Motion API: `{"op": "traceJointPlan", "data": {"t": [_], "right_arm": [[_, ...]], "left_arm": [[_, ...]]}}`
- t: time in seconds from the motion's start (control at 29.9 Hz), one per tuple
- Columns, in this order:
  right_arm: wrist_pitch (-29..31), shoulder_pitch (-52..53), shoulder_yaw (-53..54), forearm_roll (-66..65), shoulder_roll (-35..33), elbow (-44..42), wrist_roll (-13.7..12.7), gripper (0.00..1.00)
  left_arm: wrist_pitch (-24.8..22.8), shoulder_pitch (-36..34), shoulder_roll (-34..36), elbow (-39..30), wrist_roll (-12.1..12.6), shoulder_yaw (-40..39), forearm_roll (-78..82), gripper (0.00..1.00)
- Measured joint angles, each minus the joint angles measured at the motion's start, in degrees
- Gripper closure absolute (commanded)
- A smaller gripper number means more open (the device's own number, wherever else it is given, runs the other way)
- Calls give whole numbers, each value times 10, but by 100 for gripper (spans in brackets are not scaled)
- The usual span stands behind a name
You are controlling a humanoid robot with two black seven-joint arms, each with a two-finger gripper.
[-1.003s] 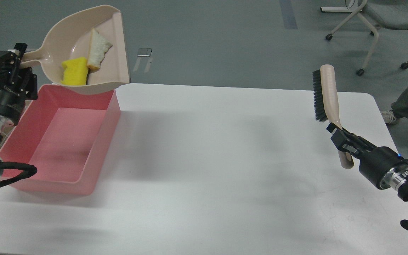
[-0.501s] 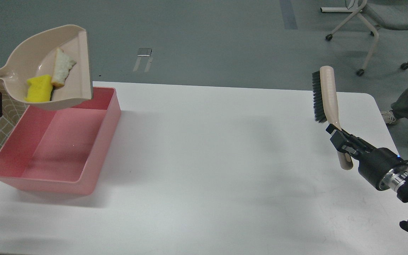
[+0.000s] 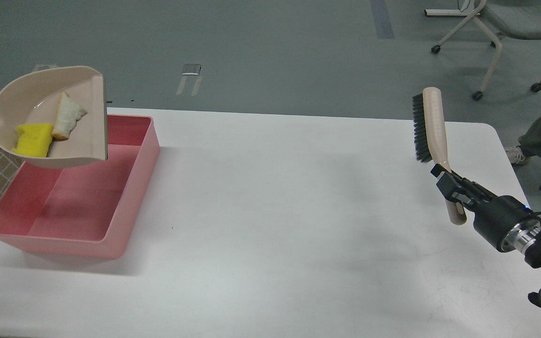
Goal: Sweep and dump garbage into bin
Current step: 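Tip the dustpan further to dump sponge and scrap into the bin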
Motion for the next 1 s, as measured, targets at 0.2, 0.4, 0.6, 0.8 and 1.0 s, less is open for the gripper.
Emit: {"op": "traceJointPlan", "data": {"t": [0.2,0.4,0.6,0.8,1.0], "right_arm": [[0,1,0,0,1,-4,0,98],[0,8,1,0,2,-10,0,96],[0,16,1,0,6,-20,0,96],[0,22,1,0,7,-23,0,96],[0,22,1,0,7,-31,0,95]], "left_arm": [[-3,-1,27,24,0,1,2,84],[-4,-2,54,33,0,9,19,84],[4,-12,78,32,0,41,81,84],[31,-20,83,26,0,46,125,84],[80,-22,86,-24,0,47,174,84]]}}
